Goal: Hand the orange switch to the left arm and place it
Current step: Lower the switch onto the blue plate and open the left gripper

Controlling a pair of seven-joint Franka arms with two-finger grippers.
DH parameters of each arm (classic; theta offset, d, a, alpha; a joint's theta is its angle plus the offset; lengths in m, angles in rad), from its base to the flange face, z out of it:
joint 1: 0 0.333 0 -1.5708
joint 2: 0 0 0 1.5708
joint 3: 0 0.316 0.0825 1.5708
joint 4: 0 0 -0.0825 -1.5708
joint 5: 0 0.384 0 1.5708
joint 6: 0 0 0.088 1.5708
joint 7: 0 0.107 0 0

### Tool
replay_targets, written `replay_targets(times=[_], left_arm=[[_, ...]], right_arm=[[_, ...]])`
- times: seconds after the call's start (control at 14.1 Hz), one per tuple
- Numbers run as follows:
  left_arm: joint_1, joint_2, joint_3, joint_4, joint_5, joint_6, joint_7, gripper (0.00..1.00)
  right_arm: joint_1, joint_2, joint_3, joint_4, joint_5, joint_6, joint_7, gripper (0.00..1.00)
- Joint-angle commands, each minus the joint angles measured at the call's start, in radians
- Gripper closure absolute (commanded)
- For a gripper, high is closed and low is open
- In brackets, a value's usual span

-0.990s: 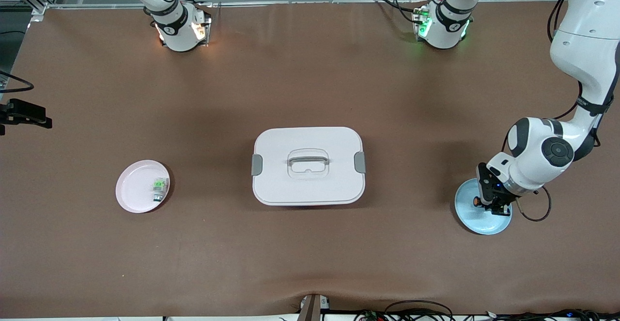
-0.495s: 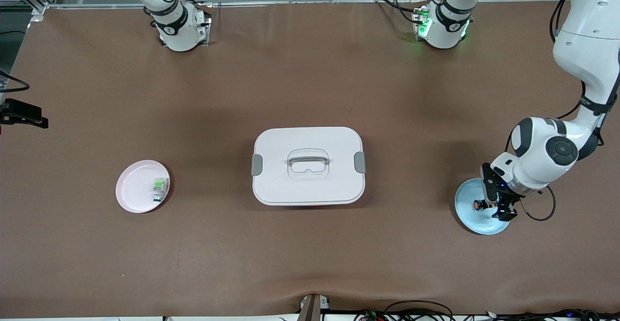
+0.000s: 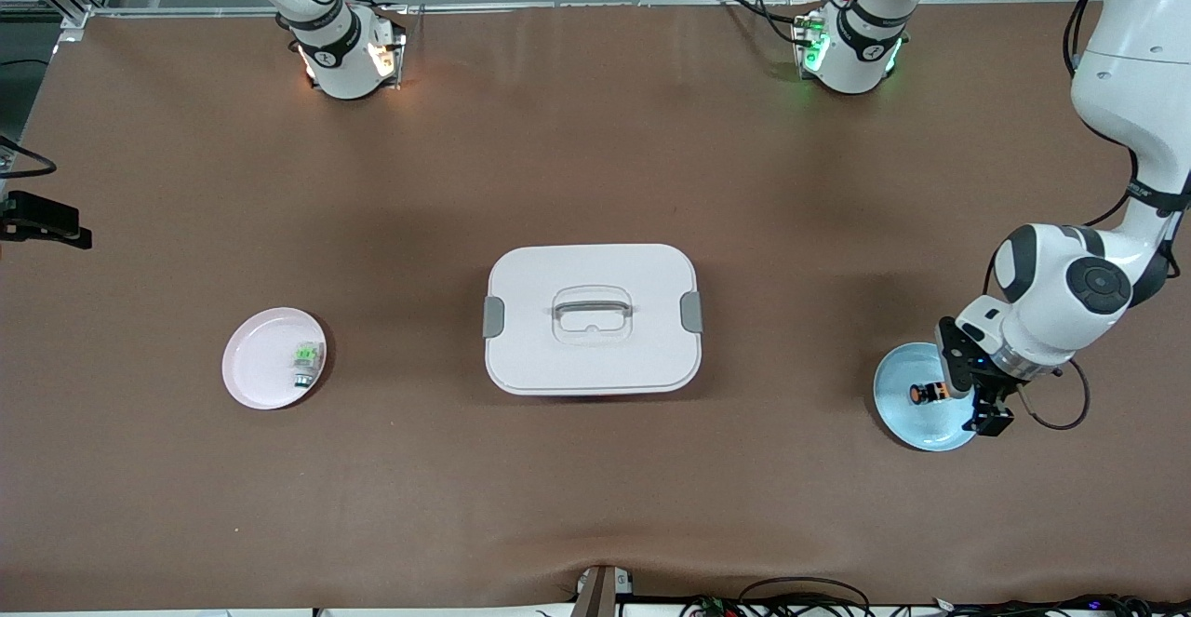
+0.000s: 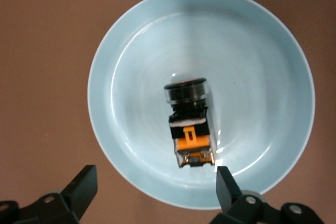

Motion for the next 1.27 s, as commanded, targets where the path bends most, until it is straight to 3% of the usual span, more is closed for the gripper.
replay_targets(times=[0.0, 0.21, 0.35, 0.85, 1.2], left_arm=[[0.012, -0.057, -0.018, -0.007, -0.086, -0.084, 0.011, 0.00], [0.010, -0.089, -0.018, 0.011, -0.175, -0.160, 0.006, 0.00], [0.005, -0.092, -0.022, 0.065, -0.241, -0.260, 0.006, 0.00], [0.002, -0.094, -0.063, 0.232, -0.323, -0.533, -0.133, 0.00], [0.002, -0.120, -0.114, 0.243, -0.321, -0.572, -0.351, 0.00]], right_arm=[[-0.023, -0.106, 0.011, -0.165, 0.022, 0.081, -0.011, 0.00], [-0.023, -0.274, 0.011, -0.445, 0.024, 0.259, -0.011, 0.00], [-0.021, -0.333, 0.011, -0.539, 0.030, 0.314, -0.010, 0.00], [-0.004, -0.358, 0.018, -0.537, 0.045, 0.262, -0.011, 0.00], [0.003, -0.358, 0.018, -0.531, 0.059, 0.255, 0.154, 0.00]])
